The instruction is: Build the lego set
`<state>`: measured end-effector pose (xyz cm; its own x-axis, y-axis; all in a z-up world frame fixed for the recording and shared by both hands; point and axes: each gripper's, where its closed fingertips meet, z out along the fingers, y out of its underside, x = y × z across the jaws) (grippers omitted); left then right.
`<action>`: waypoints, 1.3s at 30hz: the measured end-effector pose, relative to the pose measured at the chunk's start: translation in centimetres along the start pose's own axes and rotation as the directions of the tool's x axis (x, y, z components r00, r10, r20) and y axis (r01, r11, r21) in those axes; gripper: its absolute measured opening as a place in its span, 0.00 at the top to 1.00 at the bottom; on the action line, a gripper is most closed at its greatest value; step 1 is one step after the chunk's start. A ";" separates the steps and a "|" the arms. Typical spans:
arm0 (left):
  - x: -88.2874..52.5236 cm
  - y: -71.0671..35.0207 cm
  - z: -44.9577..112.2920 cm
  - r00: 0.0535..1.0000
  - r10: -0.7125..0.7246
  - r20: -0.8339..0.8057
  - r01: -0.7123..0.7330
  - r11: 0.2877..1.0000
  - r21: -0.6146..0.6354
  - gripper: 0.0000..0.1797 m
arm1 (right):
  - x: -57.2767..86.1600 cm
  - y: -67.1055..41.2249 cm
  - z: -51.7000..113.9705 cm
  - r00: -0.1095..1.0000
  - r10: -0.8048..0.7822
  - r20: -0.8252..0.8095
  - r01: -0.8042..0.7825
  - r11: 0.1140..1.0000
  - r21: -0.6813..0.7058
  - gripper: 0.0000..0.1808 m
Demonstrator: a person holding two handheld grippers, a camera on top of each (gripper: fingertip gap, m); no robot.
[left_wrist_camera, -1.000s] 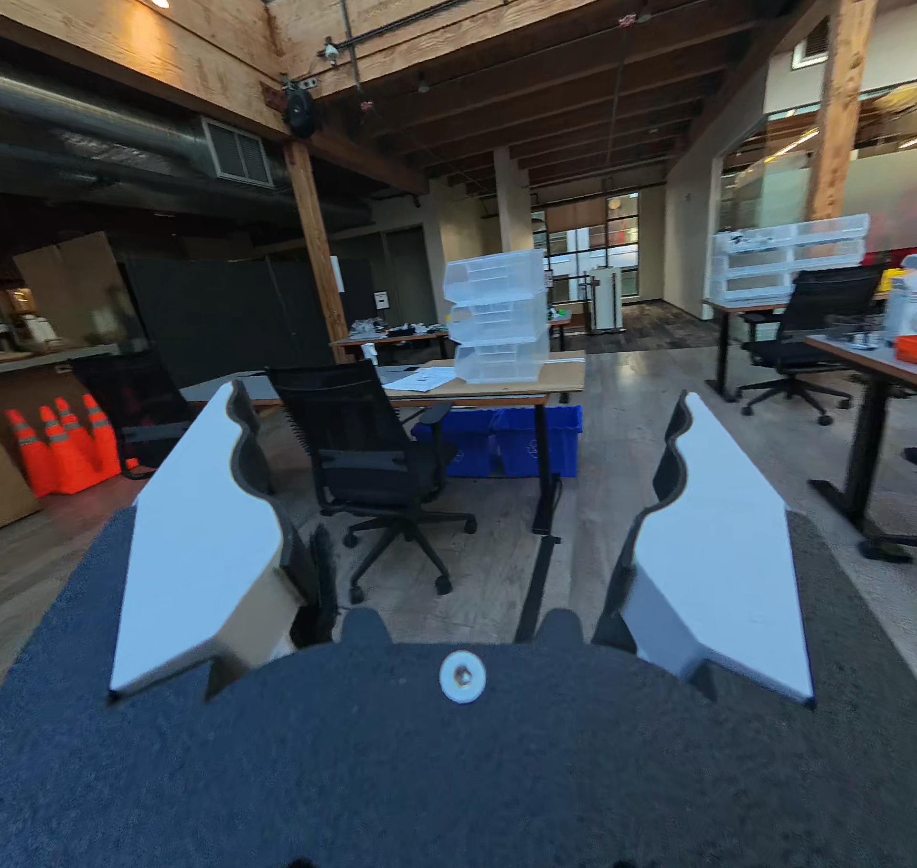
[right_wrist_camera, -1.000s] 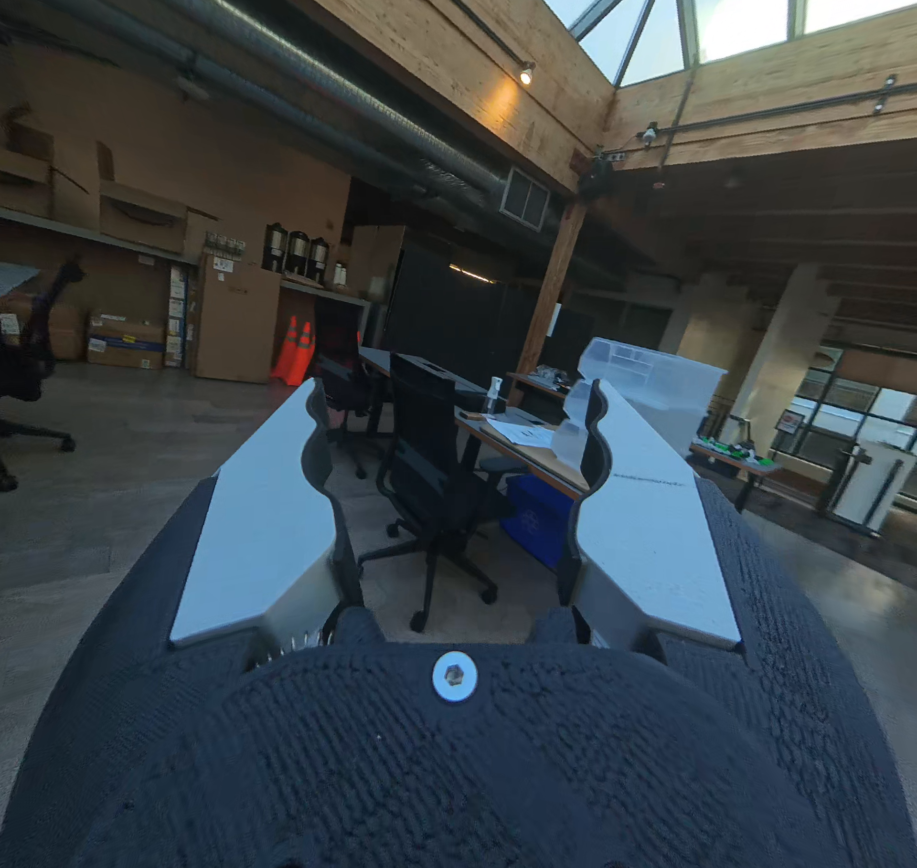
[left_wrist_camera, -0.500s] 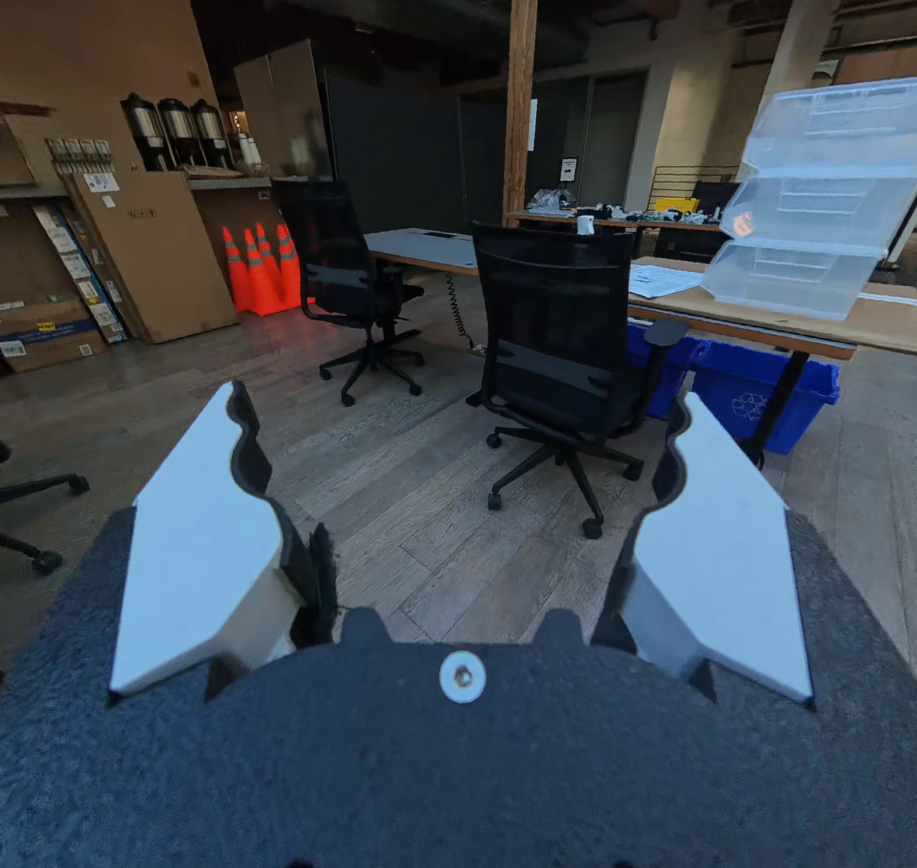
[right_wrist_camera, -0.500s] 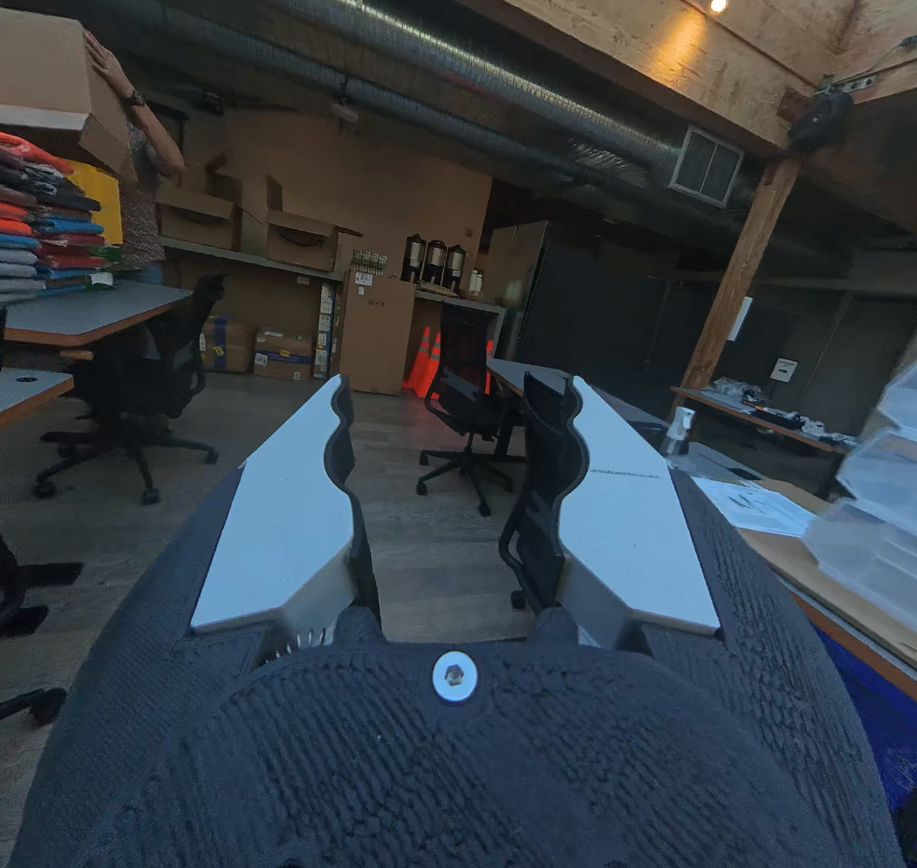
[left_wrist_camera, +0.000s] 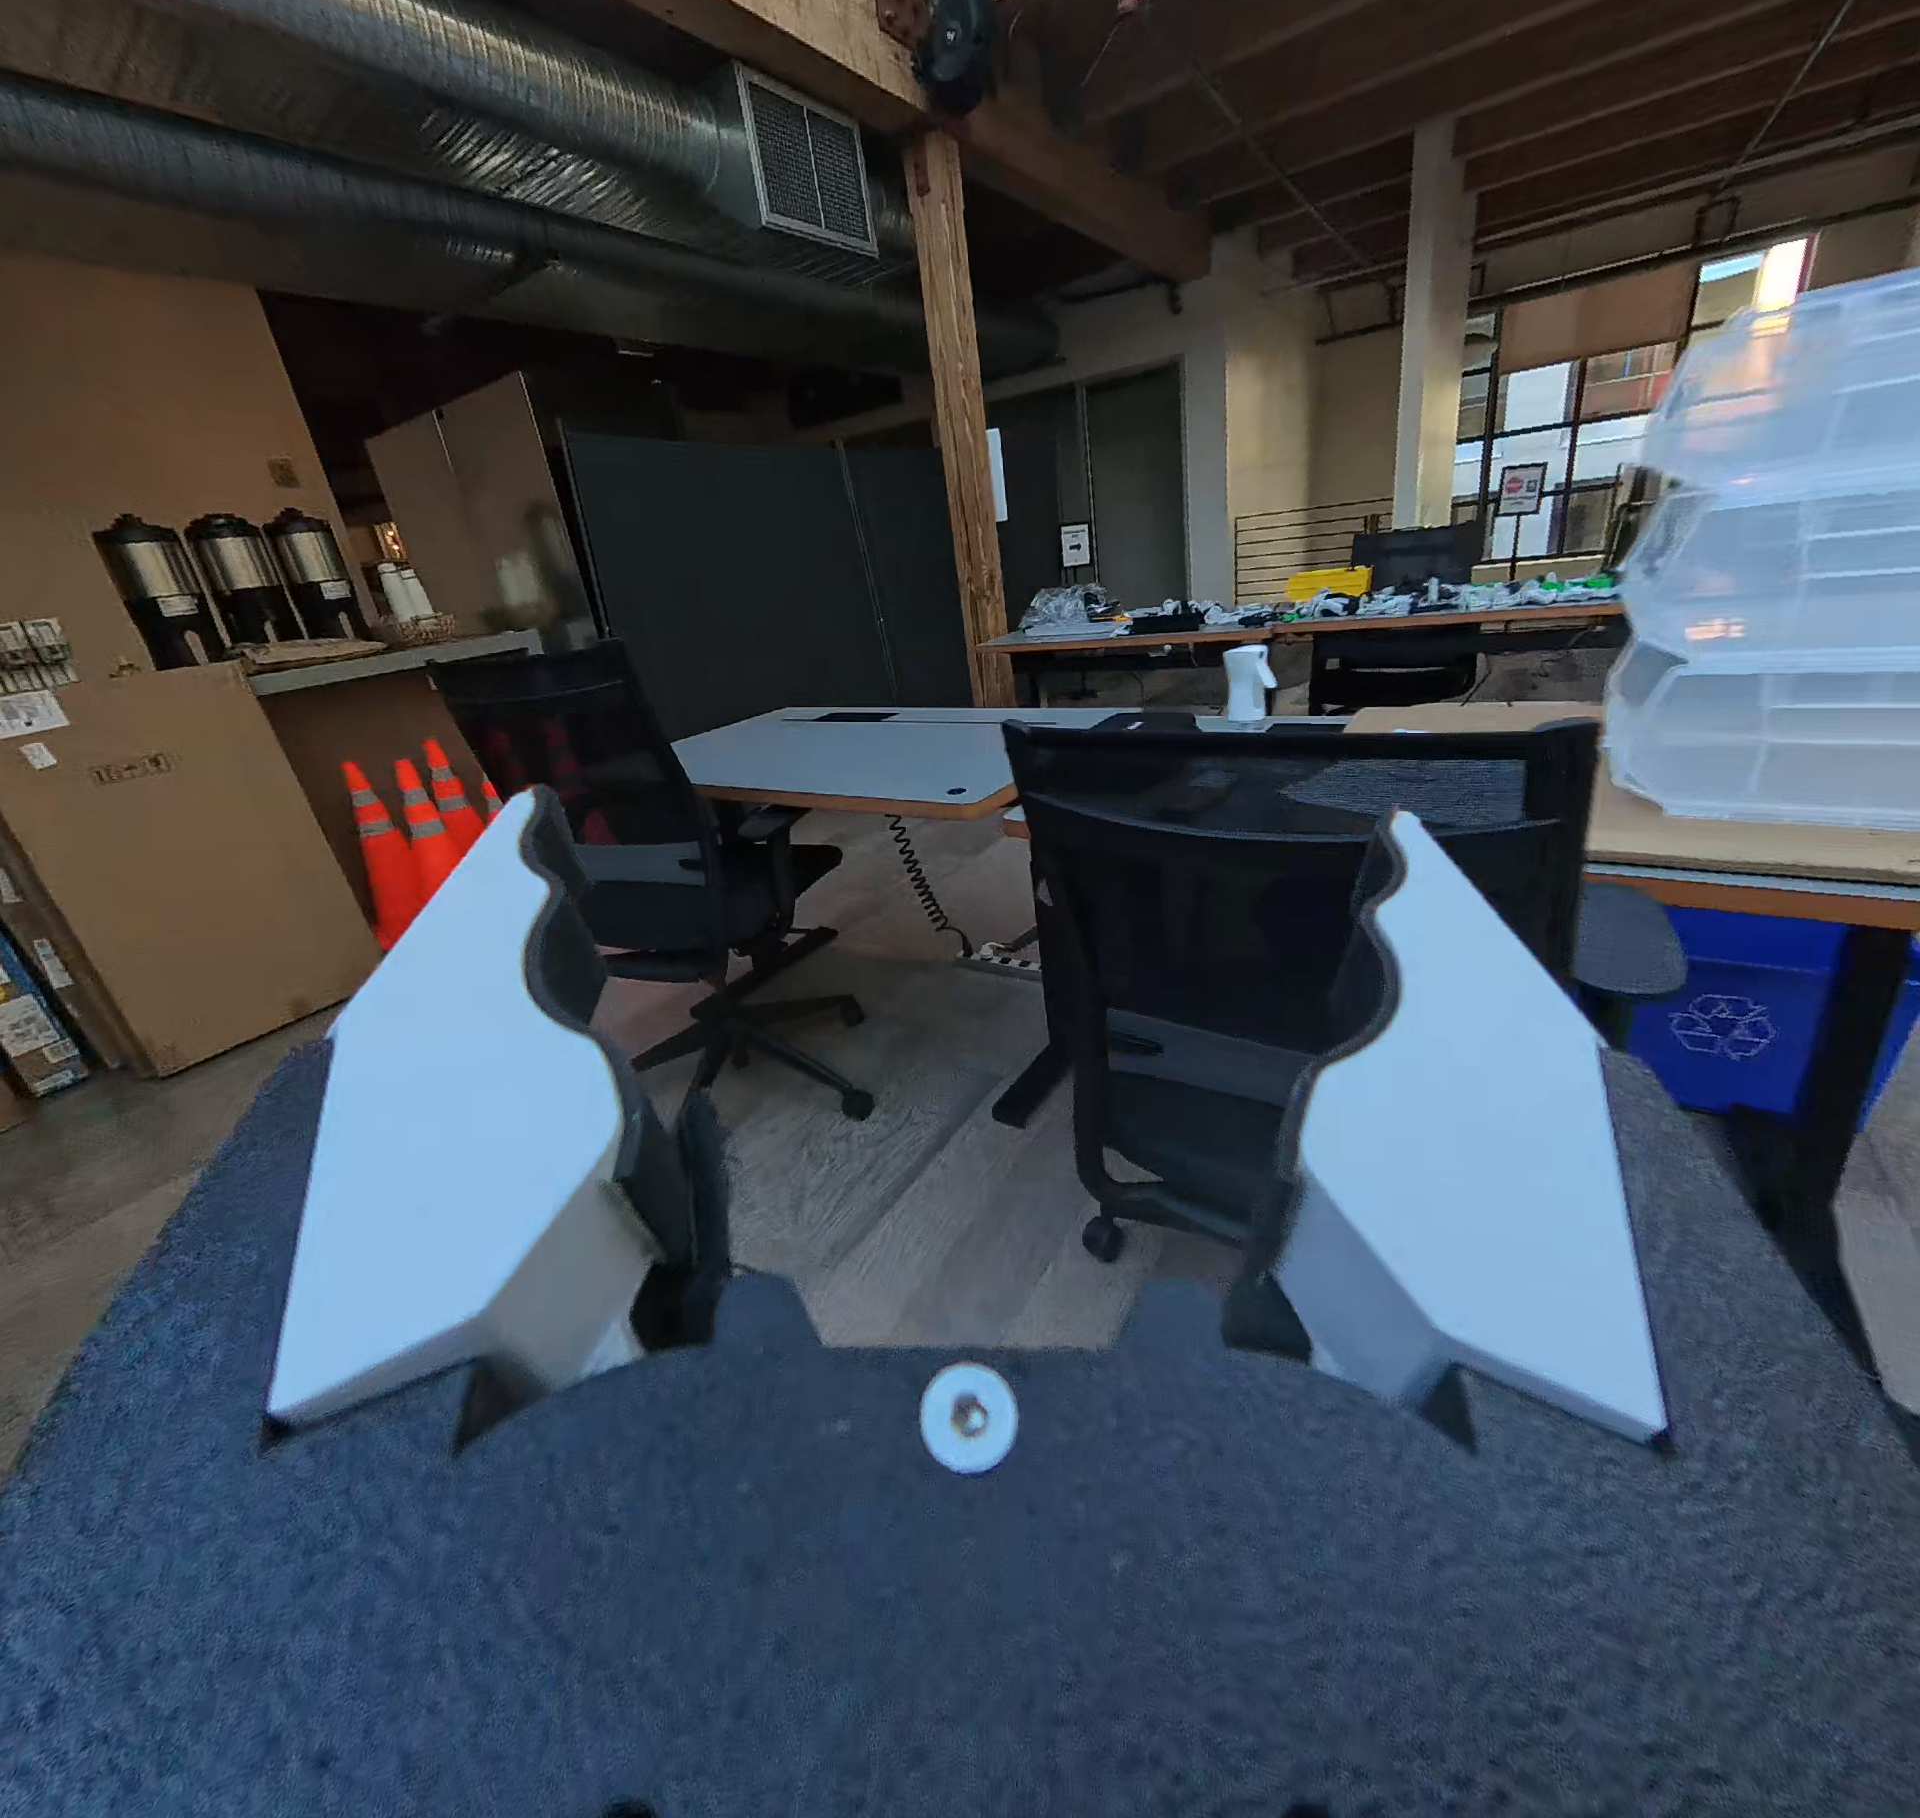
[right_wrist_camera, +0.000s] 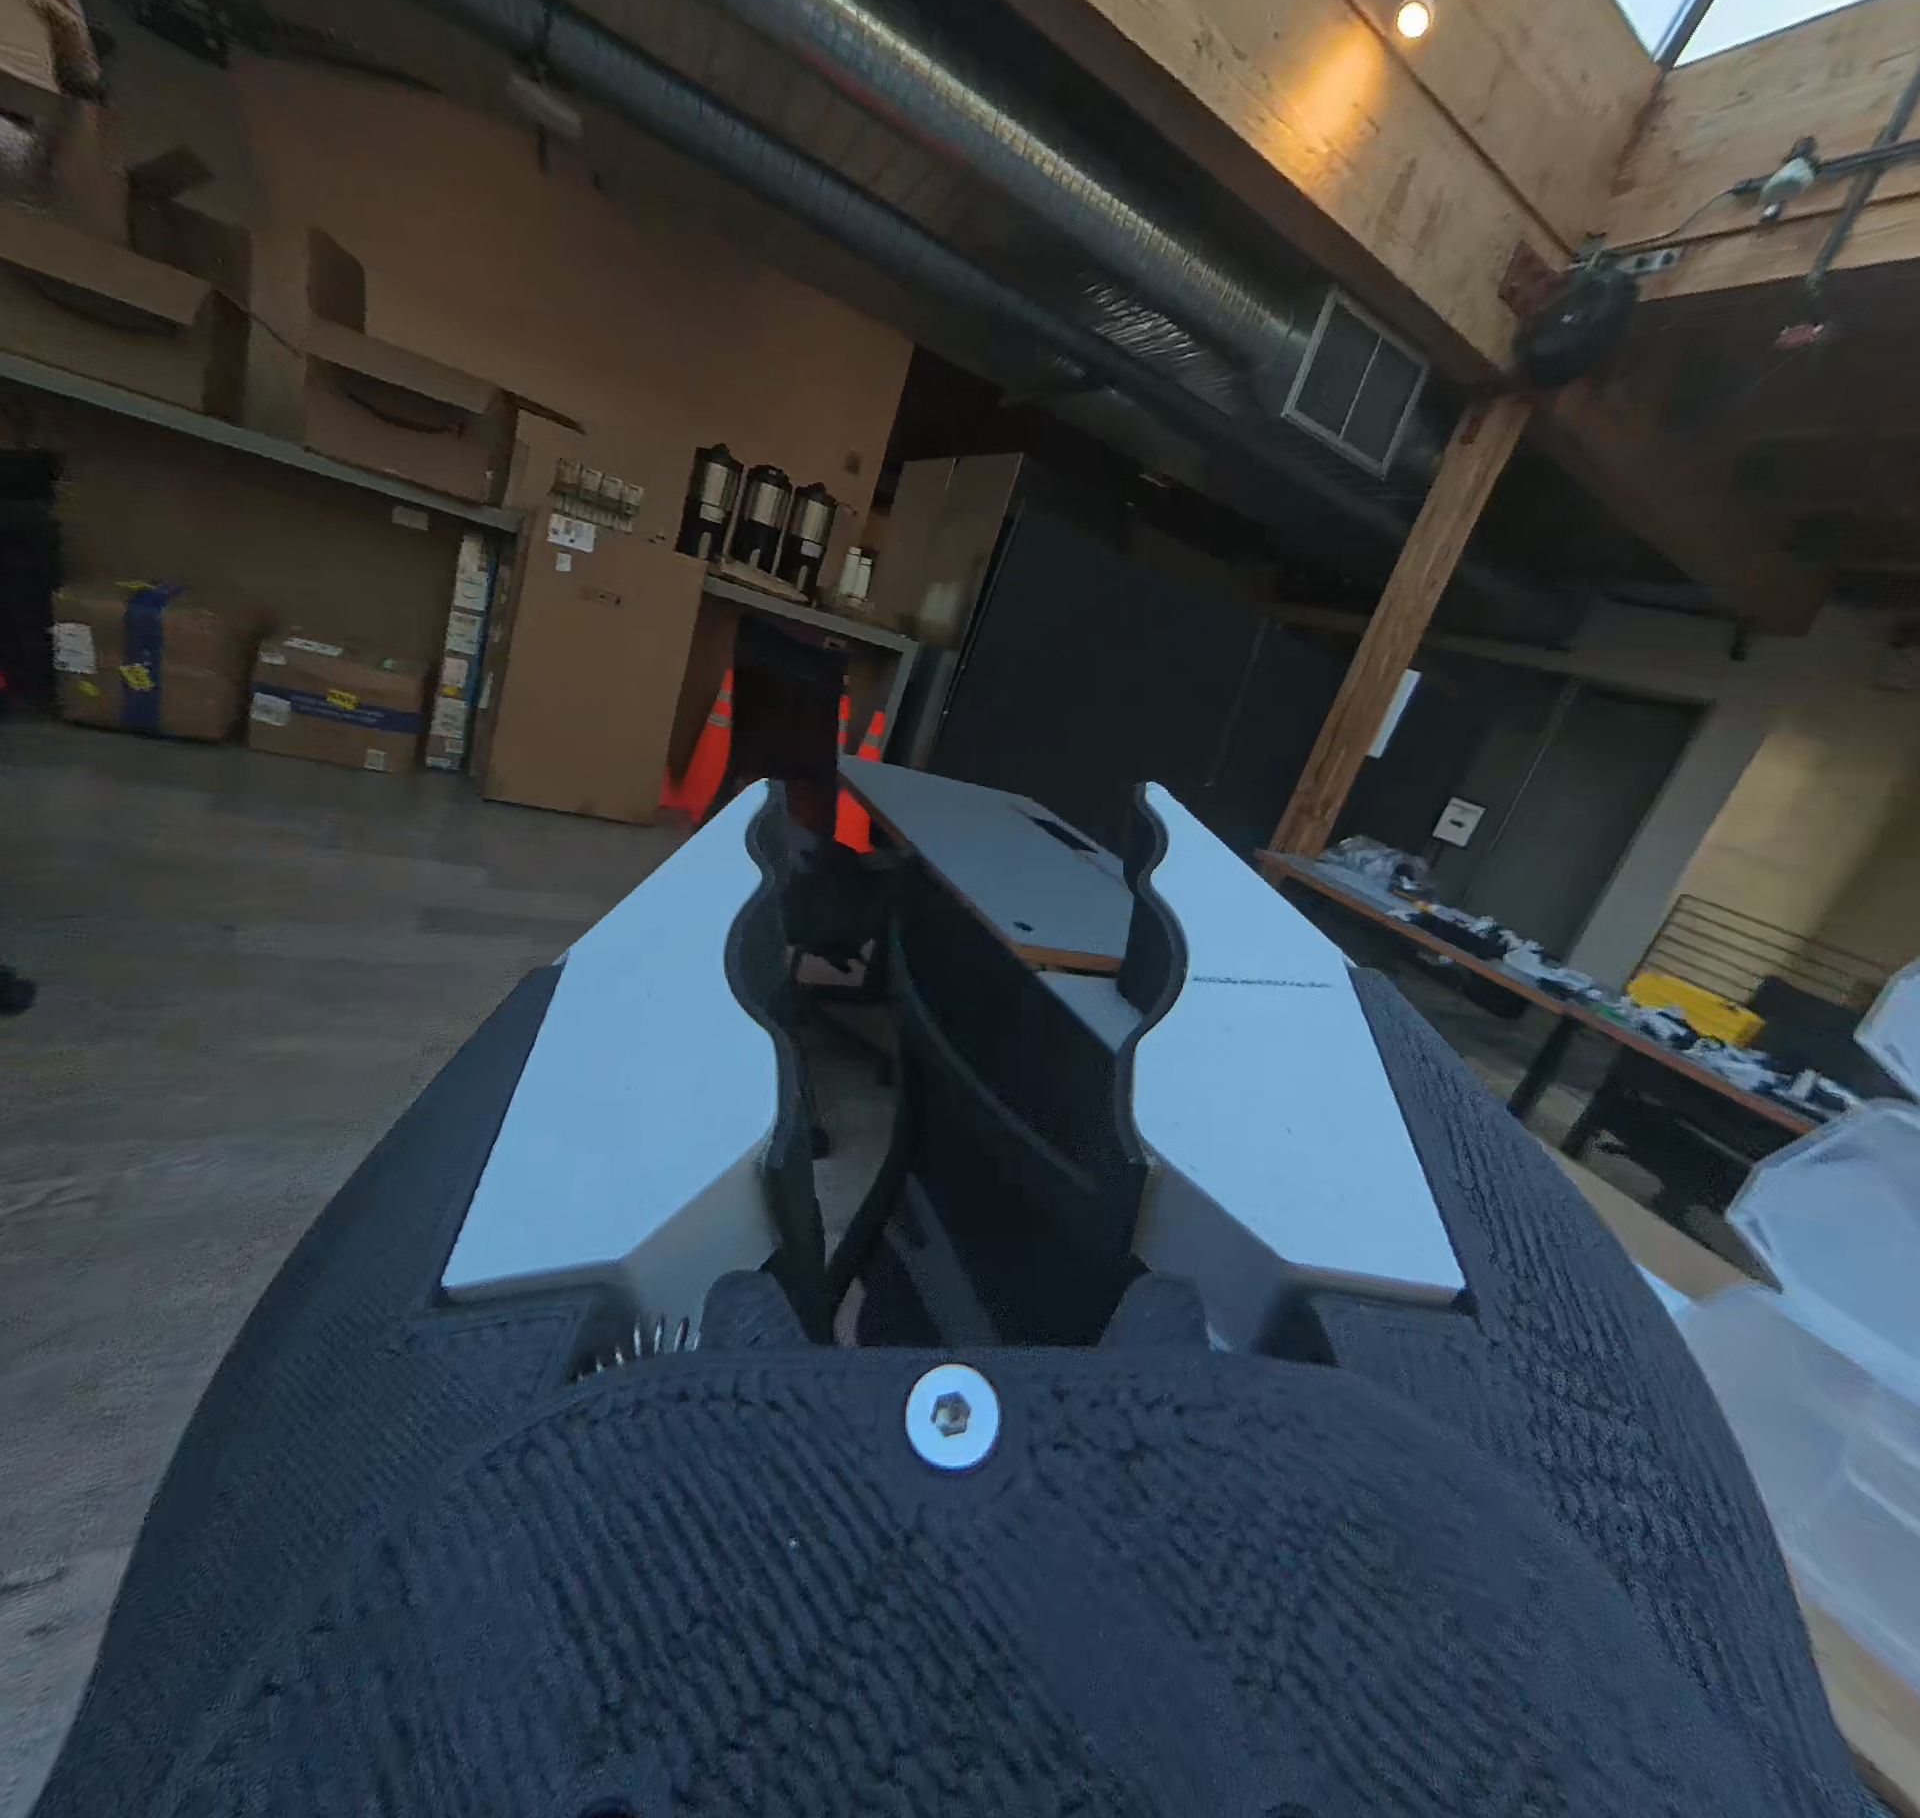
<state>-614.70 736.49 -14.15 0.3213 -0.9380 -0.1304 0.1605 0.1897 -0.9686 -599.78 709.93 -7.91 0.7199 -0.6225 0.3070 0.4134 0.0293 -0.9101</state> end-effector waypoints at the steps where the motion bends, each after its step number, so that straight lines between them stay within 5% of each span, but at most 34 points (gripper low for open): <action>1: -1.4 1.0 2.6 1.000 0.015 0.010 -0.015 1.000 -0.007 0.21 | 1.3 0.8 2.6 0.999 -0.030 -0.026 0.030 1.000 0.005 0.65; 20: -27.9 19.6 44.3 0.994 -0.108 0.032 0.111 0.990 -0.085 0.23 | 6.1 15.9 50.7 0.996 -0.076 -0.057 0.070 0.993 -0.095 0.66; 24: -31.0 20.7 55.6 0.957 -0.242 -0.158 0.224 0.966 -0.126 0.25 | 7.2 17.1 59.0 0.990 -0.040 -0.132 0.024 0.993 -0.118 0.65; 30: -29.1 21.0 70.9 0.893 -0.187 -0.410 0.169 0.982 -0.080 0.27 | 11.9 21.7 66.2 0.975 -0.129 -0.183 0.076 0.959 -0.274 0.62; 39: -15.3 25.7 88.3 0.664 -0.149 -0.733 0.153 0.986 -0.062 0.29 | 31.1 43.9 66.6 0.926 -0.087 -0.367 -0.158 0.795 -0.585 0.43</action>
<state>-533.10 781.37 -18.39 -0.4943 -0.8638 -0.0976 0.1499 0.0259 -0.9884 -522.10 743.94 -19.74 0.4262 -0.8662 0.2610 -0.1110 -0.3364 -0.9352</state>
